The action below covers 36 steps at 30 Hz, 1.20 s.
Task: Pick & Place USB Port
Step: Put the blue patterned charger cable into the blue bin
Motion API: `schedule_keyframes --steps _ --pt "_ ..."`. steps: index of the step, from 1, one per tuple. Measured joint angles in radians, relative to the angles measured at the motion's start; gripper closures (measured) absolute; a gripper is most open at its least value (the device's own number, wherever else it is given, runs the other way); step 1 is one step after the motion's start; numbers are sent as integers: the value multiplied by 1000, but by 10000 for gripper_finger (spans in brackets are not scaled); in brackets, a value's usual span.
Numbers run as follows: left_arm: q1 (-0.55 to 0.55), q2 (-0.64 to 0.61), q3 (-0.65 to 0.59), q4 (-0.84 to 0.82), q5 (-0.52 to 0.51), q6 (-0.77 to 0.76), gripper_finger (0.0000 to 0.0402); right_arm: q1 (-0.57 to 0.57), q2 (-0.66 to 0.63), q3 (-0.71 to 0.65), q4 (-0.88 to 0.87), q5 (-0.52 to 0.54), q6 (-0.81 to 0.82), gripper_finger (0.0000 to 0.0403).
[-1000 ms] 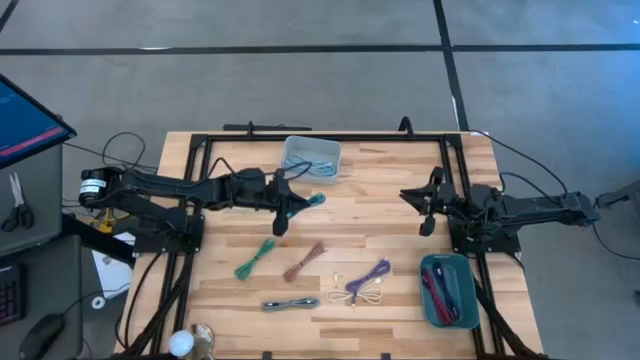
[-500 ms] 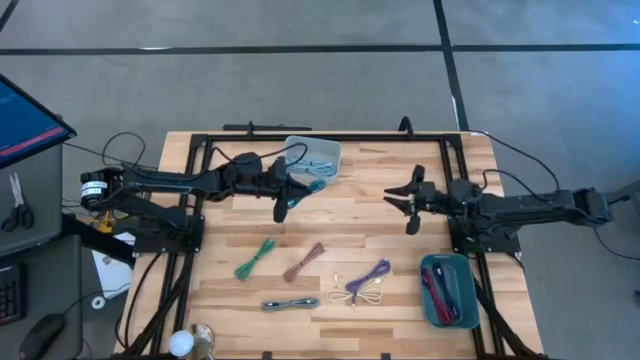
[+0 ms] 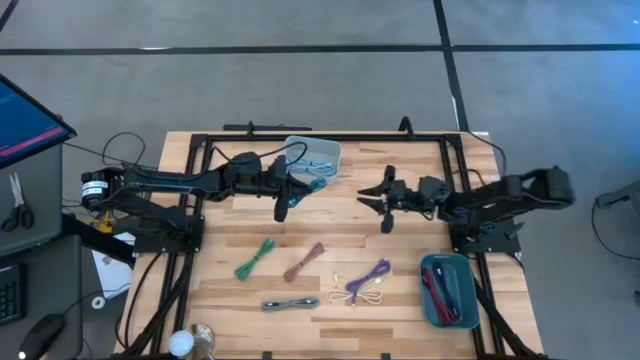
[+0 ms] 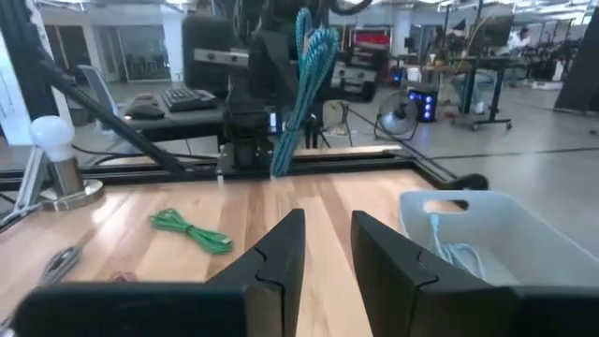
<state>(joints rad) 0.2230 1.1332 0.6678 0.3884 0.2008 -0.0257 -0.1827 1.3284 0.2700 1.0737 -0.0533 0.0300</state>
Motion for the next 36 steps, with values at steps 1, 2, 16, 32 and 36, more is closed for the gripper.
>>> schedule_keyframes --steps 1,2,16,32,36 --pt "0 0 0 0 0 0 386 5 32 26 6 -1 5 320" --pt "0 0 0 0 0 0 386 9 63 54 13 -1 5 320" --pt "0 1 -10 -6 -1 0 386 60 295 311 11 0 0 320" --pt "0 2 -45 2 -14 -8 386 58 313 421 -76 0 -7 321" --pt "0 2 -45 2 -14 -8 386 58 314 432 -75 1 -29 337"
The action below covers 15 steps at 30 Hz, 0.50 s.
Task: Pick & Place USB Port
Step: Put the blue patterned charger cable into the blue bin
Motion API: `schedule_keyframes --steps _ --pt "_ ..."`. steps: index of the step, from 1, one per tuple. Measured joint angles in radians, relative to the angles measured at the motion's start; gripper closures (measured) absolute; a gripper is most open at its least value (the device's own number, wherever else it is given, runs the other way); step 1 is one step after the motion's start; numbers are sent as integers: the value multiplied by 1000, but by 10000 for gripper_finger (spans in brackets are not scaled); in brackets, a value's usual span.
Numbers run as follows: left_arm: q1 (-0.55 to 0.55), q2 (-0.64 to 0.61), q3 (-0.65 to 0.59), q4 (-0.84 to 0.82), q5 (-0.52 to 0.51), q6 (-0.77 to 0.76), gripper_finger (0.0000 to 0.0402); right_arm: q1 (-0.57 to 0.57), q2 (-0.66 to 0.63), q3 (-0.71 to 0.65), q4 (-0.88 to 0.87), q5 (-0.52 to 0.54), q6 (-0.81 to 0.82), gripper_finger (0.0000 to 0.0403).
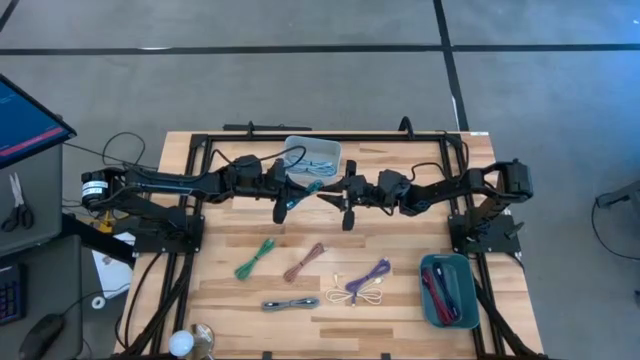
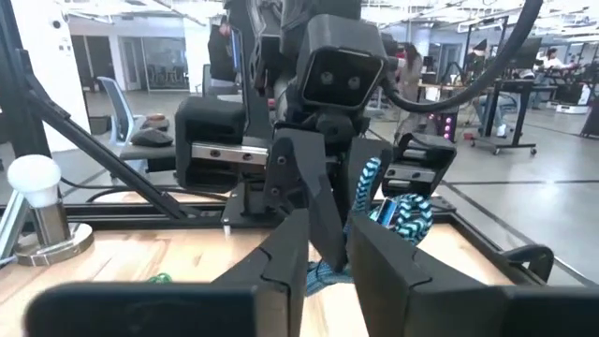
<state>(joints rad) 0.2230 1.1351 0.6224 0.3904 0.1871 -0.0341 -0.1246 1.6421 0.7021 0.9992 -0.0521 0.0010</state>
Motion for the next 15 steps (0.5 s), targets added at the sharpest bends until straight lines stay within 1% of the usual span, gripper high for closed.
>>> schedule_keyframes --steps 4,6,13,15 --pt "0 0 0 0 0 0 386 0 0 0 -3 0 0 387" --pt "0 0 0 0 0 0 386 0 0 0 -11 0 0 396" --pt "0 0 0 0 1 0 384 -4 0 0 -151 0 52 353" --pt "0 0 0 0 1 0 384 -8 0 0 -166 0 52 343"
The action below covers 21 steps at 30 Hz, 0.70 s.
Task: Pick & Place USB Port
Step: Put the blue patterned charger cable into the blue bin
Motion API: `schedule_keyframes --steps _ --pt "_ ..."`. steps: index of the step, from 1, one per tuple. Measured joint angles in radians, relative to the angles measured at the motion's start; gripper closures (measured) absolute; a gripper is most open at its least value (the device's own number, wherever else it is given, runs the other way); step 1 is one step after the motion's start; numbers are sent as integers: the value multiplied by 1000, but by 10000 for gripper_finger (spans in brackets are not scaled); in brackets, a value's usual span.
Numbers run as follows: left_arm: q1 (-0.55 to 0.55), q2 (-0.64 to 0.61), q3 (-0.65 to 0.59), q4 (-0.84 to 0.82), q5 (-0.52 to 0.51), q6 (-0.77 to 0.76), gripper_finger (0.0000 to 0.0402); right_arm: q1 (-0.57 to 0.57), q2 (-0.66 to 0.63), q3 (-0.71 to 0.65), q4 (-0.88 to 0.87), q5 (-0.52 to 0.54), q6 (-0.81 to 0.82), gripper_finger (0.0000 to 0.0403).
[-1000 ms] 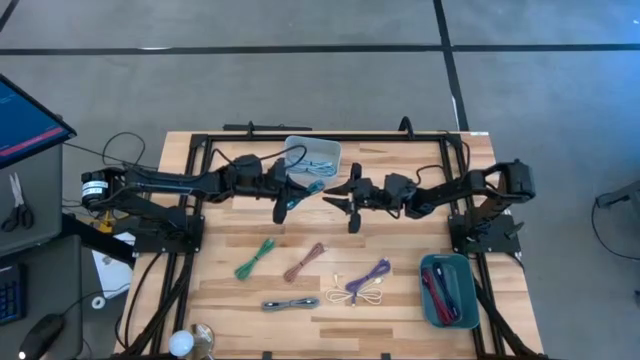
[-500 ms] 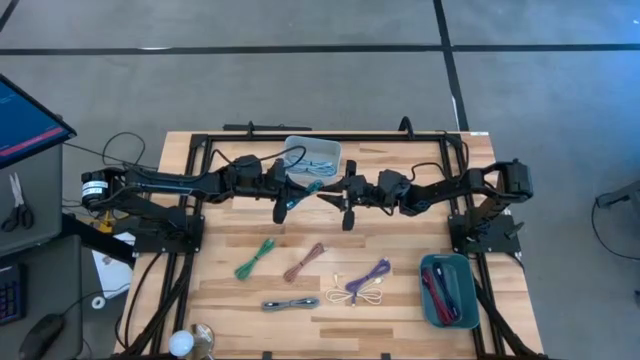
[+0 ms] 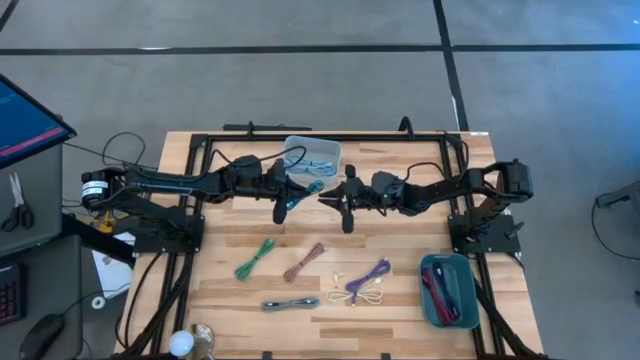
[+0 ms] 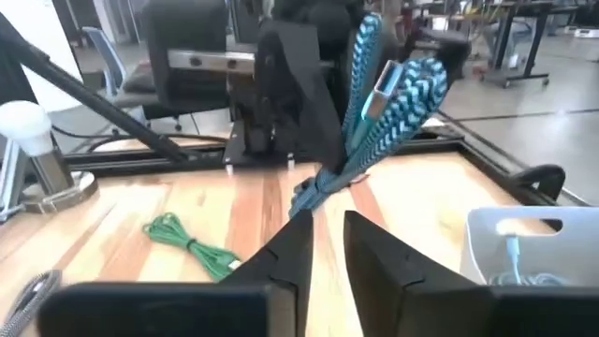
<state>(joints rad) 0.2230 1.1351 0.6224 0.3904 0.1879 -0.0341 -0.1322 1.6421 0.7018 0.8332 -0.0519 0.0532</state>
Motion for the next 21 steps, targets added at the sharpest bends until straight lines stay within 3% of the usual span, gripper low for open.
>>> schedule_keyframes --steps 6,15,18,21 --pt "0 0 0 0 0 0 386 -2 0 1 35 58 0 313" --pt "0 0 0 0 1 0 386 -5 0 30 33 56 -22 251" --pt "0 0 0 0 1 0 386 -4 0 33 36 56 -26 256" --pt "0 0 0 -1 1 0 386 -4 0 33 35 56 -31 293"
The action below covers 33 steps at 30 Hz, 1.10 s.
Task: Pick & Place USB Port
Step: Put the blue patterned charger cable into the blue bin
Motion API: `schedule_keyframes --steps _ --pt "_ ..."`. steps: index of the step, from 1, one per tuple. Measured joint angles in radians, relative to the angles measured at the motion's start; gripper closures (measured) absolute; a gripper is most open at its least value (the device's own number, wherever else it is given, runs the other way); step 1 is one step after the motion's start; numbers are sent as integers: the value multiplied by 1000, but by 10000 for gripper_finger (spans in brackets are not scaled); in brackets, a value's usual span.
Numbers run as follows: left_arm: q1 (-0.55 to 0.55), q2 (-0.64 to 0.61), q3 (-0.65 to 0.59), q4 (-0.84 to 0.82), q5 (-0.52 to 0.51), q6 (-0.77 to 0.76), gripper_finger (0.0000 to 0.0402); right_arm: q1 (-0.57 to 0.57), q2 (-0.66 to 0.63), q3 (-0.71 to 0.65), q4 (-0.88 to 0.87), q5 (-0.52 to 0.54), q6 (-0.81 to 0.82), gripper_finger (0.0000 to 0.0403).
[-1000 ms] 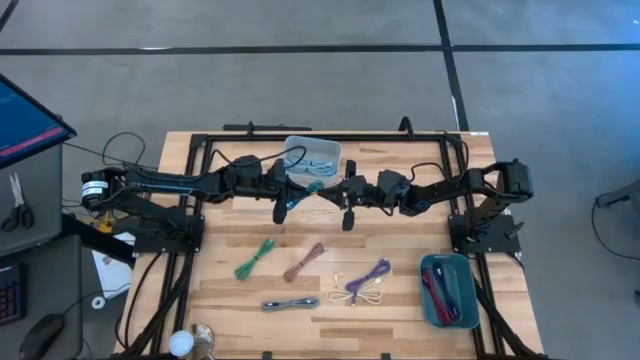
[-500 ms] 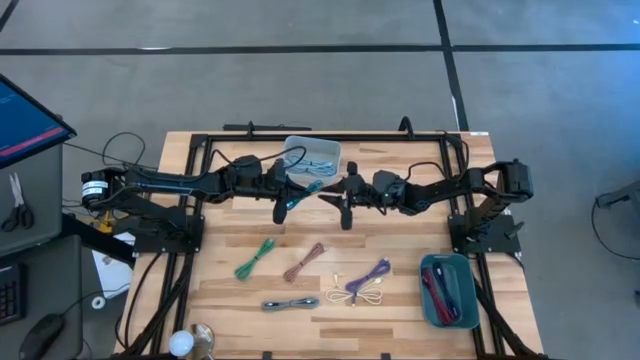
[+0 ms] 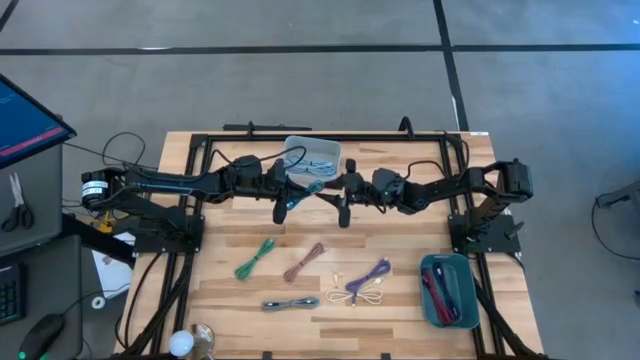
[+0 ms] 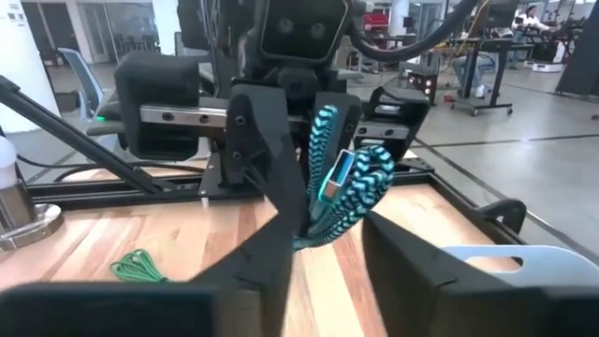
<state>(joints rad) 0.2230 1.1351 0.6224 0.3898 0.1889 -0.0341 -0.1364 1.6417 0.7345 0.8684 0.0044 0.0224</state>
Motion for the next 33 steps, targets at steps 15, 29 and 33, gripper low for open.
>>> schedule_keyframes --steps 15,29,33 --pt "0 0 0 0 -1 0 348 0 0 0 -5 0 -33 399" --pt "0 -16 0 -6 -1 9 268 -2 0 -1 -37 1 -60 402" --pt "0 -66 1 -65 -1 40 267 -4 -16 -2 -91 4 -89 402"
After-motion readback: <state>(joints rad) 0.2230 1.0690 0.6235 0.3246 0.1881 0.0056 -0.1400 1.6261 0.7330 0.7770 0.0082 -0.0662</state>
